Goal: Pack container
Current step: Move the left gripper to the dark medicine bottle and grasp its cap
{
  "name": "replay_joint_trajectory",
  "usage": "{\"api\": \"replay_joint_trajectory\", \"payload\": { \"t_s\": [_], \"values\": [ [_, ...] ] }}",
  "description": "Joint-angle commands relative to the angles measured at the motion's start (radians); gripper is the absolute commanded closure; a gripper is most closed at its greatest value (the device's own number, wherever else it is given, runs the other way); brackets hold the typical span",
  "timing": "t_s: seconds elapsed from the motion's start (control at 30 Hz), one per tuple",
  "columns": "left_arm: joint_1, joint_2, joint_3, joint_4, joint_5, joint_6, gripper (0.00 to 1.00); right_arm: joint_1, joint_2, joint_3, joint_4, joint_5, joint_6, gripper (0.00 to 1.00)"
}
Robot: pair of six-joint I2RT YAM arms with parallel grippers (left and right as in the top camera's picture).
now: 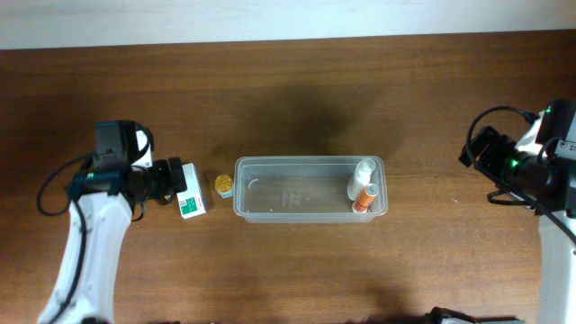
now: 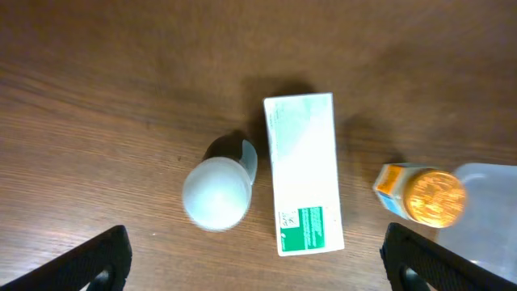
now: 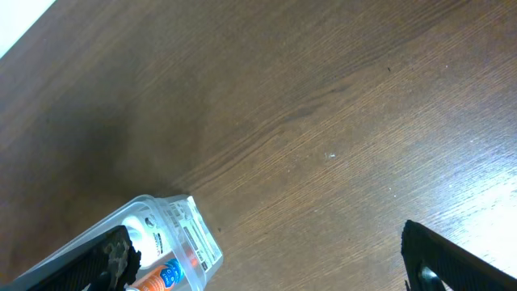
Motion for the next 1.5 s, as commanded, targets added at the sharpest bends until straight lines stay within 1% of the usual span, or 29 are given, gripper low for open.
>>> {"api": "replay_joint_trajectory", "payload": {
  "t_s": [0.0,0.07,0.1,0.13,0.27,0.43,0.7,0.97,1.07,1.13,1.17,1.47],
  "values": [
    [0.014,0.065,0.020,0.006,0.014,-0.013,0.05,-0.005,0.004,0.009,0.000,-0.005,0.005,0.02],
    [0.014,0.093,0.020,0.015,-0.016,-0.012,0.11,-0.005,0.004,0.009,0.000,-0.005,0.005,0.02],
    [0.014,0.100,0.020,0.019,-0.032,-0.012,0.11,-0.005,0.003,0.009,0.000,-0.005,0.005,0.02],
    [0.014,0.106,0.020,0.027,-0.052,-0.012,0.16,-0.005,0.004,0.009,0.000,-0.005,0.005,0.02],
    [0.014,0.111,0.020,0.059,-0.076,-0.004,0.25,-0.005,0.003,0.009,0.000,-0.005,0.005,0.02],
    [0.014,0.111,0.020,0.066,-0.077,-0.001,0.45,-0.005,0.004,0.009,0.000,-0.005,0.005,0.01],
    [0.014,0.111,0.020,0.083,-0.076,0.000,0.57,-0.005,0.003,0.009,0.000,-0.005,0.005,0.02],
    [0.014,0.111,0.020,0.094,-0.053,0.006,0.59,-0.005,0.003,0.009,0.000,-0.005,0.005,0.02],
    [0.014,0.111,0.020,0.077,-0.051,0.006,0.61,-0.005,0.003,0.009,0.000,-0.005,0.005,0.02],
    [0.014,0.111,0.020,0.060,-0.045,0.006,0.55,-0.005,0.004,0.009,0.000,-0.005,0.005,0.02],
    [0.014,0.111,0.020,0.058,-0.046,0.007,0.53,-0.005,0.004,0.009,0.000,-0.005,0.005,0.02],
    [0.014,0.112,0.019,0.074,-0.045,0.007,0.54,-0.005,0.004,0.009,0.000,-0.005,0.005,0.02]
  ]
}}
